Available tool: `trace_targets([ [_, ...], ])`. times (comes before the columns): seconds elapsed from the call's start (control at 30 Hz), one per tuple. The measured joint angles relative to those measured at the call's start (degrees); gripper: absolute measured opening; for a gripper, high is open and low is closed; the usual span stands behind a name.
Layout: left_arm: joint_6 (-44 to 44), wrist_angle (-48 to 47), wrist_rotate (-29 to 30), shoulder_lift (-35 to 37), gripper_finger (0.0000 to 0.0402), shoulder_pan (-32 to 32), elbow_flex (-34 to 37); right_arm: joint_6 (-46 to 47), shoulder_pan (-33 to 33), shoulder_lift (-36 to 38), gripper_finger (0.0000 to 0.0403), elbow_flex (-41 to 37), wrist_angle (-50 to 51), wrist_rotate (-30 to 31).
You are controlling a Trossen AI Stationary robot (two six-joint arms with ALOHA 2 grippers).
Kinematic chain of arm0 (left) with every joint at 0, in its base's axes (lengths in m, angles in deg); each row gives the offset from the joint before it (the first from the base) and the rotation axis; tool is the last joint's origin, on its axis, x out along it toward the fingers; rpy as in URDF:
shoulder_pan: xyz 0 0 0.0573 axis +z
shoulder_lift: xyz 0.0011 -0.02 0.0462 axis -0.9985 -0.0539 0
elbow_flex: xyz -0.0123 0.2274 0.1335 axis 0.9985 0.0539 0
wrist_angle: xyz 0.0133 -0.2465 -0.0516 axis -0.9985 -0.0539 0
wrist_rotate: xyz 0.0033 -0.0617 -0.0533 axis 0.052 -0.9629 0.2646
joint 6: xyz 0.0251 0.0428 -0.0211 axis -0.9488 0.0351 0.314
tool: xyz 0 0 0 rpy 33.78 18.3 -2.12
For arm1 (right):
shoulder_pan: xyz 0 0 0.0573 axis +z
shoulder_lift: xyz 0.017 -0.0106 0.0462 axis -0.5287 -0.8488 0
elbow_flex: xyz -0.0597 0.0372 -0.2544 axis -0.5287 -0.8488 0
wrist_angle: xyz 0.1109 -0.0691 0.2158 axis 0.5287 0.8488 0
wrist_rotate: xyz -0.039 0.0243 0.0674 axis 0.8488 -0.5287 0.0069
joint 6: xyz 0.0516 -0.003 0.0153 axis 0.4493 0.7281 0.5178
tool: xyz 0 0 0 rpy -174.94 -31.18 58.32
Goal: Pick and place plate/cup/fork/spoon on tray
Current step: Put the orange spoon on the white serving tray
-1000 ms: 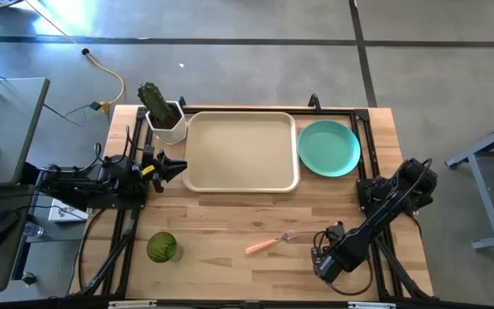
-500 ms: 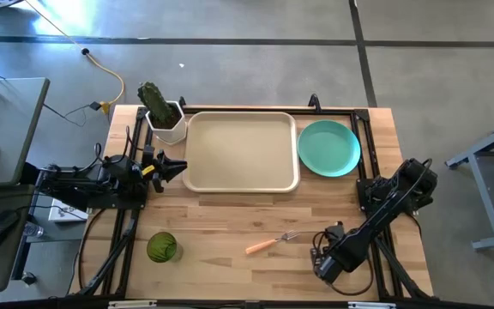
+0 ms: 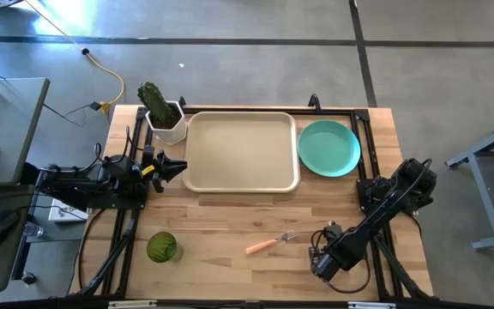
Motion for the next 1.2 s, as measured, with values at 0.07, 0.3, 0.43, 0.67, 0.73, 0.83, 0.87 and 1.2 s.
trace_targets([
  [0.07,0.0,0.0,0.0,0.0,0.0083,0.0,0.0,-0.5,-0.3,-0.2,0.003,0.6,0.6,0.0],
  [0.3,0.0,0.0,0.0,0.0,0.0083,0.0,0.0,-1.1,-0.4,-0.3,0.0028,3.0,2.7,0.5],
  [0.43,0.0,0.0,0.0,0.0,0.0083,0.0,0.0,-1.0,-0.4,-0.5,0.0028,3.6,3.2,1.5],
  [0.67,-0.9,0.0,0.0,0.0,0.0083,0.0,0.0,-0.8,-0.4,-0.5,0.0028,5.3,2.4,2.3],
  [0.73,-0.9,0.0,0.0,0.0,0.0083,0.0,0.0,-0.5,-0.4,-0.5,0.0028,5.6,2.5,2.4],
  [0.83,-1.0,0.0,0.0,0.0,0.0083,0.0,0.0,-0.3,-0.4,-0.5,0.0028,6.0,2.6,2.4],
  [0.87,-1.0,0.0,0.0,0.0,0.0083,0.0,0.0,-0.2,-0.4,-0.5,0.0028,6.0,2.2,2.6],
  [1.2,-1.1,-0.1,0.0,0.0,0.0083,0.0,0.0,-0.2,-1.3,-0.3,0.0028,6.1,2.0,3.4],
])
